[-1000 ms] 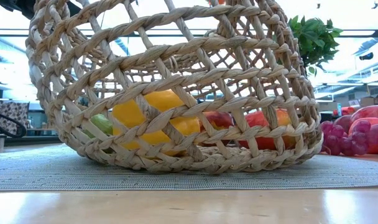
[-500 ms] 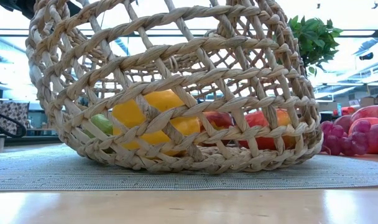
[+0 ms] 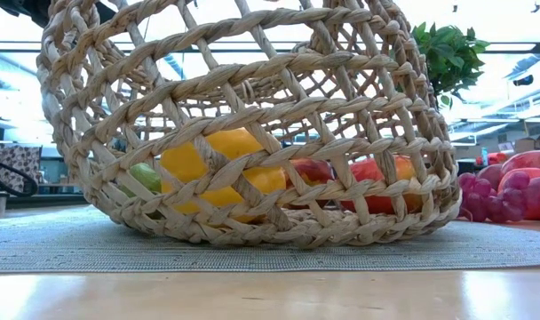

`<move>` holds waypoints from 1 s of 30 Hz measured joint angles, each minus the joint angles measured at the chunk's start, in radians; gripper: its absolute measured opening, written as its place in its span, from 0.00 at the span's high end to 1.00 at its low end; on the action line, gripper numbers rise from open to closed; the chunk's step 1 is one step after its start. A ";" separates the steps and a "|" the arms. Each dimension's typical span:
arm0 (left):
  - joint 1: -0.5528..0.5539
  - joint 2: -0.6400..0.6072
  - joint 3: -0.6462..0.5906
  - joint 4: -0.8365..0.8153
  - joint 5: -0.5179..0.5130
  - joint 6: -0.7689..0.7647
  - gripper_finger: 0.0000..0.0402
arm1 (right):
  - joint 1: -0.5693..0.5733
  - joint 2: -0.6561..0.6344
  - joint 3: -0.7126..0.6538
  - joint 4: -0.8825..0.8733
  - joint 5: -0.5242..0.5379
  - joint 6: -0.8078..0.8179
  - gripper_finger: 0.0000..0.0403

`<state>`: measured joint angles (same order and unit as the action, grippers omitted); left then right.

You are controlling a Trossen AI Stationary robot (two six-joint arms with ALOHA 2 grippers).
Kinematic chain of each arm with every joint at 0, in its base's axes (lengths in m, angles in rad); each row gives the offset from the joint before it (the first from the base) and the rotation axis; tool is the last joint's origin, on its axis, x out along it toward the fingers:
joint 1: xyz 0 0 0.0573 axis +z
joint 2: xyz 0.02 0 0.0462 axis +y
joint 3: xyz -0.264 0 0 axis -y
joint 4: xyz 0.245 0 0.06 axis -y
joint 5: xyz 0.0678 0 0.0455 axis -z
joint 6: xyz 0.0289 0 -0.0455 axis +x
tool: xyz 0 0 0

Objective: Build produce basket
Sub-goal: Put the orange into the basket

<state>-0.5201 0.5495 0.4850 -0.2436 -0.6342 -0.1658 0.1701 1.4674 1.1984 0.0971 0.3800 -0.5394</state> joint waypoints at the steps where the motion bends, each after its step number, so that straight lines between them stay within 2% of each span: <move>1: 0.000 0.000 0.000 0.000 0.000 0.000 0.88 | 0.007 0.015 0.004 0.005 0.020 -0.060 0.20; 9: 0.000 0.000 0.000 0.000 0.000 0.000 0.88 | 0.064 0.137 0.008 0.200 0.119 -0.524 0.20; 13: 0.000 0.000 0.000 0.000 0.000 0.000 0.88 | 0.079 0.181 0.008 0.318 0.125 -0.728 0.20; 18: 0.000 0.000 0.000 0.000 0.000 0.000 0.88 | 0.084 0.216 0.009 0.354 0.125 -0.958 0.20; 27: 0.000 0.000 0.000 0.000 0.000 0.000 0.88 | 0.083 0.217 0.009 0.389 0.099 -0.968 0.20; 30: 0.000 0.000 0.000 0.000 0.000 0.000 0.88 | 0.083 0.217 0.009 0.388 0.070 -0.894 0.20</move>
<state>-0.5205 0.5491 0.4850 -0.2432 -0.6346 -0.1658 0.2531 1.6840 1.2076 0.4847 0.4497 -1.4336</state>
